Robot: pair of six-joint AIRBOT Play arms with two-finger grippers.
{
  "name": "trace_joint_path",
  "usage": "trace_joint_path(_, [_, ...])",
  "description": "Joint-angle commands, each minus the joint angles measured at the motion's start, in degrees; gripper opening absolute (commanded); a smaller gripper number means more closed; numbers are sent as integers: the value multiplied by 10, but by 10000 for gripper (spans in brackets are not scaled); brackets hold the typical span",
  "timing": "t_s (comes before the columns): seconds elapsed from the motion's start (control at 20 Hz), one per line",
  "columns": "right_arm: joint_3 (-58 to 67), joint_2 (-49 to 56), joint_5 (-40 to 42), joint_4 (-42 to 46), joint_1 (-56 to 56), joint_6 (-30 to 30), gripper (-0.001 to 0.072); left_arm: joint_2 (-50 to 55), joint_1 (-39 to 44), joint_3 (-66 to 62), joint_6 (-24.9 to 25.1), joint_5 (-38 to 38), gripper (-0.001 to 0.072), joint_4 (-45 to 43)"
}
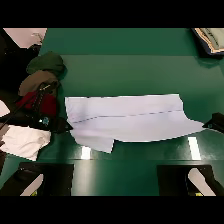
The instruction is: Fold the shirts.
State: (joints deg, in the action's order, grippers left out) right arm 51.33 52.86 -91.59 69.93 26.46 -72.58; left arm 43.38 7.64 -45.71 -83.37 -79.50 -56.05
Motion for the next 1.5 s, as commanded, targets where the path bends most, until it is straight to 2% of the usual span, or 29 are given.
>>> trace_joint_path(0.0, [32, 13, 49, 2, -70, -16, 15, 31, -2, -1, -7, 95, 21, -17])
trace_joint_path(0.25, [141, 156, 102, 1, -137, -43, 15, 115, -2, -5, -25, 246, 21, -26])
trace_joint_path(0.5, [235, 277, 101, 0, -153, -54, 15, 152, -2, -10, -54, 354, 21, -28])
trace_joint_path(0.7, [279, 336, 101, -19, -153, -58, 15, 154, -2, -11, -67, 443, 21, -35])
trace_joint_path(0.9, [290, 374, 129, -95, -153, -58, 20, 203, -2, -30, -67, 461, 23, -31])
trace_joint_path(0.95, [290, 382, 142, -112, -153, -58, 69, 219, -2, -37, -66, 461, 43, -31])
trace_joint_path(1.0, [290, 391, 157, -131, -153, -58, 360, 235, -2, -47, -67, 461, 319, -31])
trace_joint_path(1.05, [290, 399, 171, -146, -153, -58, 611, 249, -2, -58, -69, 460, 587, -31])
trace_joint_path(1.1, [290, 404, 177, -154, -151, -58, 638, 257, -2, -69, -69, 456, 620, -30])
trace_joint_path(1.2, [290, 402, 160, -153, -139, -32, 635, 256, -2, -98, -66, 429, 616, -33])
trace_joint_path(1.3, [288, 400, 104, -148, -117, 1, 635, 255, -2, -136, -40, 367, 603, -40])
trace_joint_path(1.35, [280, 400, 74, -144, -102, 19, 635, 255, -2, -149, -31, 334, 398, -39])
trace_joint_path(1.4, [266, 401, 60, -145, -87, 37, 636, 255, -2, -157, -28, 306, 112, -35])
trace_joint_path(1.45, [253, 402, 61, -145, -72, 50, 636, 255, -2, -158, -17, 299, 30, -27])
